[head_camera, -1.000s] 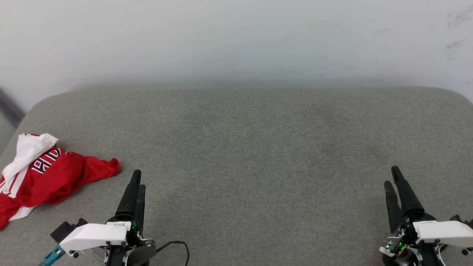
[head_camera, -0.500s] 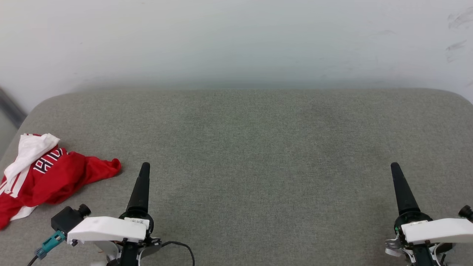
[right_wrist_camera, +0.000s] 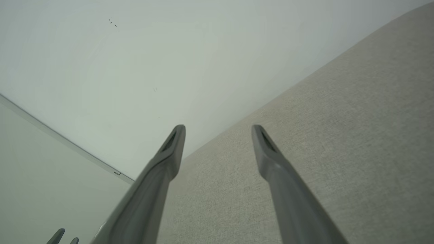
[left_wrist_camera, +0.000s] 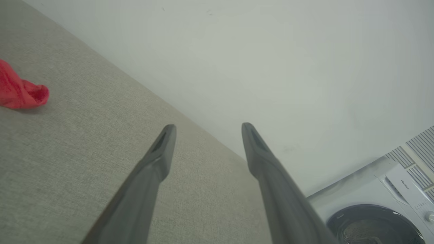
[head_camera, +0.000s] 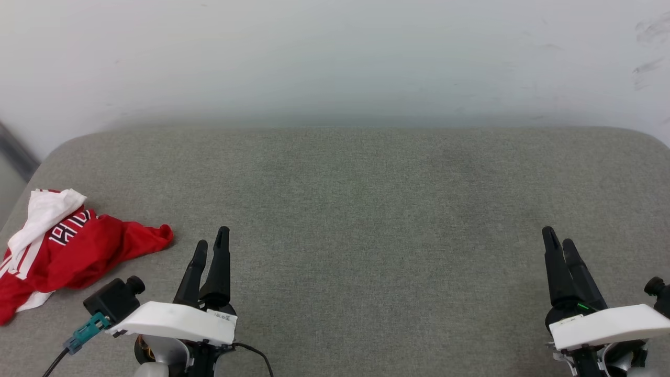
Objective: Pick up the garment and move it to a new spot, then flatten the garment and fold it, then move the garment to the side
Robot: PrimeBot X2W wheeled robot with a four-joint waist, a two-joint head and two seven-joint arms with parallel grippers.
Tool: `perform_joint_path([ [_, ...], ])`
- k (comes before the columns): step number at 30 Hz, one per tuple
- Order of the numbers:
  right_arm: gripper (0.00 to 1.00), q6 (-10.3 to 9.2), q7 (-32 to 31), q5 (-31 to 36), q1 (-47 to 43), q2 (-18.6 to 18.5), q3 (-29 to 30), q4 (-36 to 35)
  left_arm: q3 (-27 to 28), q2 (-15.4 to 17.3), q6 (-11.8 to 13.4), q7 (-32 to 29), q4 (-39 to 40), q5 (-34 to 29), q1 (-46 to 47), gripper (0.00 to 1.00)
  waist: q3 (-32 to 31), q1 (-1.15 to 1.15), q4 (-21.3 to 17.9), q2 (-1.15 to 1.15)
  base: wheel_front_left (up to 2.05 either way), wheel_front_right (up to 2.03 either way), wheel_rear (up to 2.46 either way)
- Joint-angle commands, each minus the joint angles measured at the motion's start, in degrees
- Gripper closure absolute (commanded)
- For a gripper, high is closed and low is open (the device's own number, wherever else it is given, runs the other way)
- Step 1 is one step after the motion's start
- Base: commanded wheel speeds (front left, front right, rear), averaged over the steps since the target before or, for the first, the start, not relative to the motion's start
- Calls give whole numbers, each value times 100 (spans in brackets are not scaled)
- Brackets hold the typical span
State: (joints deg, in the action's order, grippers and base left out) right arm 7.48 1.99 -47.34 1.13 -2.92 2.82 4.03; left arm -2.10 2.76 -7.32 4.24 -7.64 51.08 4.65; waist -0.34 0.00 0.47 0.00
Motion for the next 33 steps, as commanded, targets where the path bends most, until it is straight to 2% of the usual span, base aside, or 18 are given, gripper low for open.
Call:
perform_joint_path([
  [1,0,2,22,195,27,-3,-13,-125,-37,11,18,49,95,-236,117,0,-1,0,-1,0,0,0,0],
  [11,0,1,-79,1246,-43,-2,-33,-327,-172,62,108,229,98,-1310,126,0,-12,0,7,0,0,0,0],
  [33,0,1,-131,2880,-138,1,-156,-617,-393,114,231,568,9,-2797,133,0,-19,0,45,0,0,0,0],
])
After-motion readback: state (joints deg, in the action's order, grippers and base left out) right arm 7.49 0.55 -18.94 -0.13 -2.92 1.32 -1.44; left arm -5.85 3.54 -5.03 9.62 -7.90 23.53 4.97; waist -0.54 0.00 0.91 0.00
